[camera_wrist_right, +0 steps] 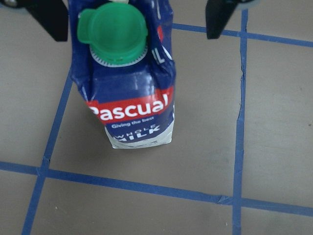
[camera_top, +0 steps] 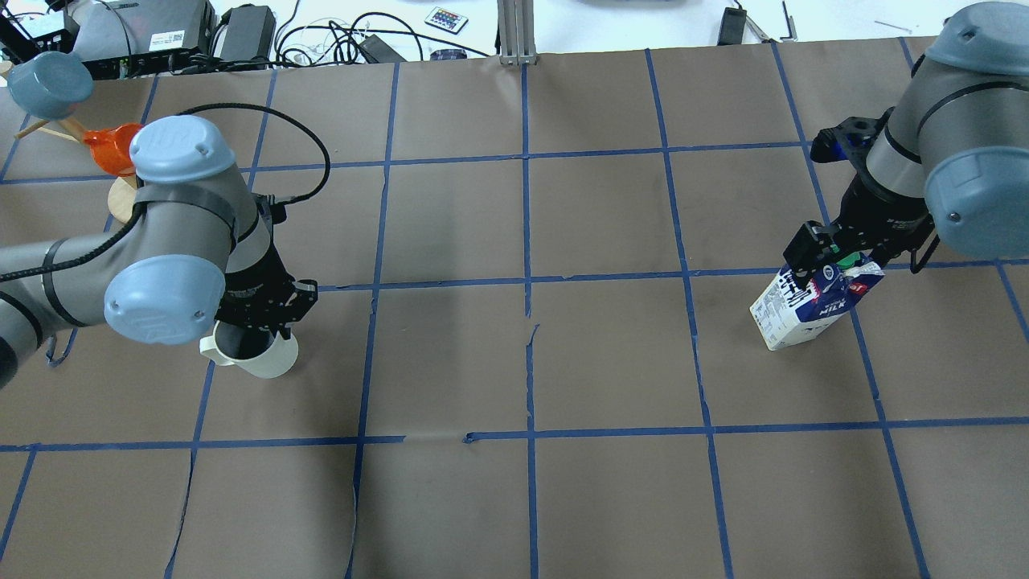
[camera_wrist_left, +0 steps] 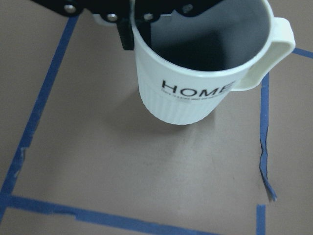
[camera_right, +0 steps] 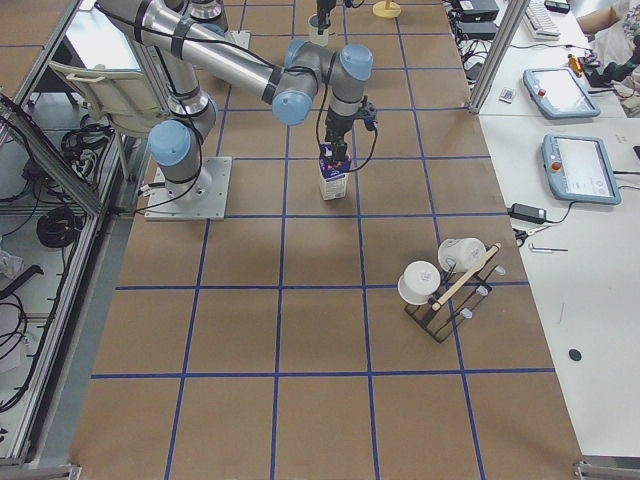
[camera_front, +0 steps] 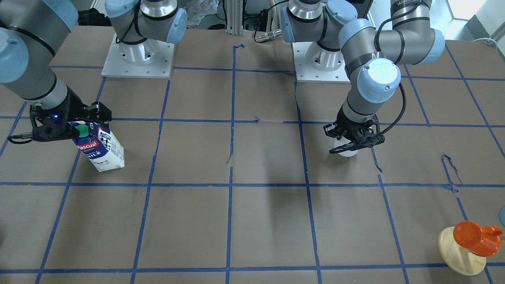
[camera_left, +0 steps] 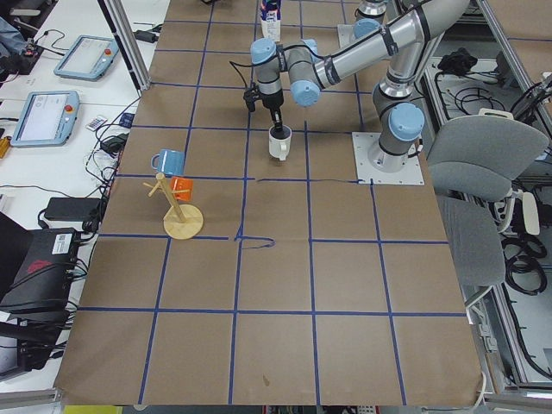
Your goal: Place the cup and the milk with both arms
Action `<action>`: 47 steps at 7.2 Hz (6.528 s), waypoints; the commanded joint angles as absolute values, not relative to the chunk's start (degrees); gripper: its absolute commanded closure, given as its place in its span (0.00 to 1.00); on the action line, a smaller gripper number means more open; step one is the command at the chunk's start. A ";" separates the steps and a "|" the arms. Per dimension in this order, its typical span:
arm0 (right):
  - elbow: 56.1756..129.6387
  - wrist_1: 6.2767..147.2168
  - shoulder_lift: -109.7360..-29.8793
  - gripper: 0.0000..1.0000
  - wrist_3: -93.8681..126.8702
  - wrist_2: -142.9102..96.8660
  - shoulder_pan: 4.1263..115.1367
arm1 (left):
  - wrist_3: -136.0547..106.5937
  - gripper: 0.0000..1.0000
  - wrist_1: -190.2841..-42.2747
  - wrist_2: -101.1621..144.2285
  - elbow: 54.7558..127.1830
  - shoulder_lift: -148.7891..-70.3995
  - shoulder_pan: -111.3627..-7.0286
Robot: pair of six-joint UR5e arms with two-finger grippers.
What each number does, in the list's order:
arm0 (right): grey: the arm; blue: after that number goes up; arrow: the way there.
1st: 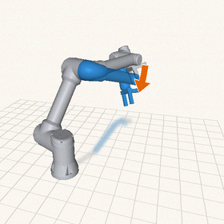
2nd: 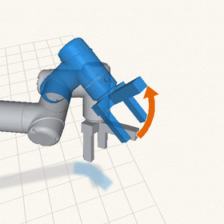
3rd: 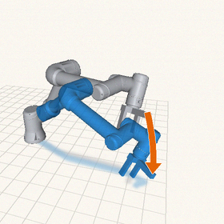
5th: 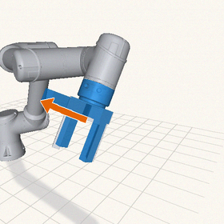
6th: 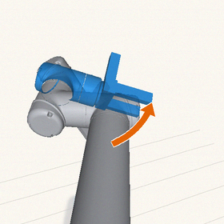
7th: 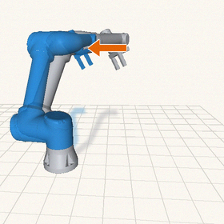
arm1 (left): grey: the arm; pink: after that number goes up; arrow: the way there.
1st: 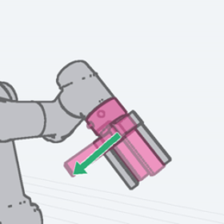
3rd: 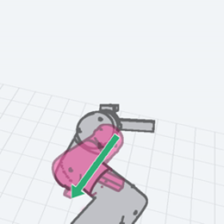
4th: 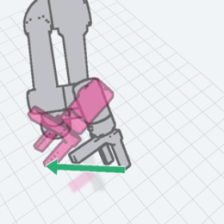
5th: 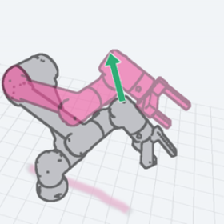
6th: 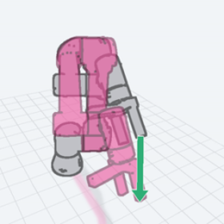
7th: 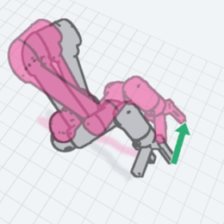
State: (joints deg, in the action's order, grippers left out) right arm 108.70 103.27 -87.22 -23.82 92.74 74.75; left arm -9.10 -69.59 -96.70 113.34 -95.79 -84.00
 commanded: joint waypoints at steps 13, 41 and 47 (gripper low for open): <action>103.27 106.17 -86.92 0.83 -25.05 92.64 74.62 | -49.93 1.00 -80.21 -82.83 78.05 -121.11 -113.63; 102.14 113.47 -81.47 0.00 17.93 84.20 102.58 | -1.14 0.00 -87.63 -89.21 89.12 -90.97 -89.21; 94.04 98.10 -87.61 0.00 6.34 90.16 87.23 | -1.23 0.00 -87.63 -89.30 89.47 -90.79 -89.30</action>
